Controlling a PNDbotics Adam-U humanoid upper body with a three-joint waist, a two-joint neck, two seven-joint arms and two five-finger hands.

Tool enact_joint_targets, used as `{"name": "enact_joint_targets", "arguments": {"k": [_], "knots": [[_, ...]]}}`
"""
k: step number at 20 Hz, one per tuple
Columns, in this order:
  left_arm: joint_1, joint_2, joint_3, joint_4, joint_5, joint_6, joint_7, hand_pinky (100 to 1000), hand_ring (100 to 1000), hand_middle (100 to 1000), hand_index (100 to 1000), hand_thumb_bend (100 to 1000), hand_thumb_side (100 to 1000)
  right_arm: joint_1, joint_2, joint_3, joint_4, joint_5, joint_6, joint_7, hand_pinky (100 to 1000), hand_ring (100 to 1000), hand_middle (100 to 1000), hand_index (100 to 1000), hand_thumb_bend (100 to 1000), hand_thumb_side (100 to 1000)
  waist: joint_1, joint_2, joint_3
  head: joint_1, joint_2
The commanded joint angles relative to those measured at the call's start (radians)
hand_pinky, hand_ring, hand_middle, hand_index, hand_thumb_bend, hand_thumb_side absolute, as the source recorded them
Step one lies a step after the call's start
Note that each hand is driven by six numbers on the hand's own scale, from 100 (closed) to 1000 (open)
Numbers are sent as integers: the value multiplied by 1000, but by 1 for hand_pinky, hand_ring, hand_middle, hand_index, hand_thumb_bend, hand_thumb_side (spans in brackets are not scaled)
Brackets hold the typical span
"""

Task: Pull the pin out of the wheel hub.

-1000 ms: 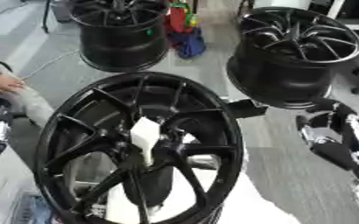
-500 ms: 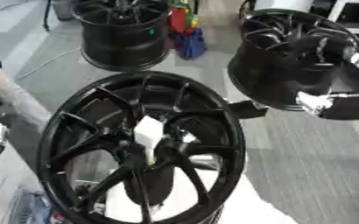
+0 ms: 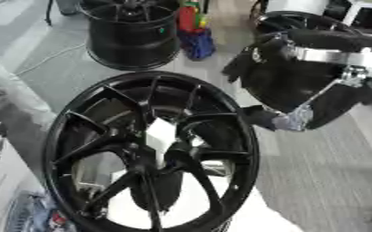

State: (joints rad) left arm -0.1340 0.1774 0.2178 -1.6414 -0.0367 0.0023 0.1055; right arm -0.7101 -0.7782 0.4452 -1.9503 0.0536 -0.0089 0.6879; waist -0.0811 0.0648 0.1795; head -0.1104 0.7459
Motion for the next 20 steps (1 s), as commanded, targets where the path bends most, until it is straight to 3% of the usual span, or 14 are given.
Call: {"name": "enact_joint_targets", "arguments": {"k": [1, 6, 7, 9, 20], "knots": [[-15, 29, -7, -16, -3, -1, -7, 569, 592, 616, 711, 421, 219, -54, 37, 26, 53, 60, -9, 88, 780, 752, 789, 899, 263, 347, 3, -6, 8, -12, -8], [-20, 32, -11, -18, -4, -1, -12, 569, 592, 616, 711, 422, 220, -129, 130, 69, 149, 151, -62, 168, 804, 790, 828, 912, 285, 324, 0, -5, 28, -25, -10], [-21, 32, -13, -18, -4, -1, -13, 569, 592, 616, 710, 422, 220, -142, 147, 74, 165, 165, -71, 177, 821, 821, 849, 919, 252, 332, 0, -5, 32, -29, -11], [-23, 32, -16, -19, -4, -1, -16, 569, 592, 616, 711, 422, 220, -166, 182, 84, 198, 200, -92, 194, 834, 862, 878, 925, 287, 305, 0, -5, 41, -36, -13], [-28, 30, -19, -19, -3, -2, -20, 570, 592, 615, 710, 424, 220, -204, 295, 129, 344, 334, -190, 219, 828, 867, 879, 920, 273, 277, 2, -5, 68, -59, -17]]}}
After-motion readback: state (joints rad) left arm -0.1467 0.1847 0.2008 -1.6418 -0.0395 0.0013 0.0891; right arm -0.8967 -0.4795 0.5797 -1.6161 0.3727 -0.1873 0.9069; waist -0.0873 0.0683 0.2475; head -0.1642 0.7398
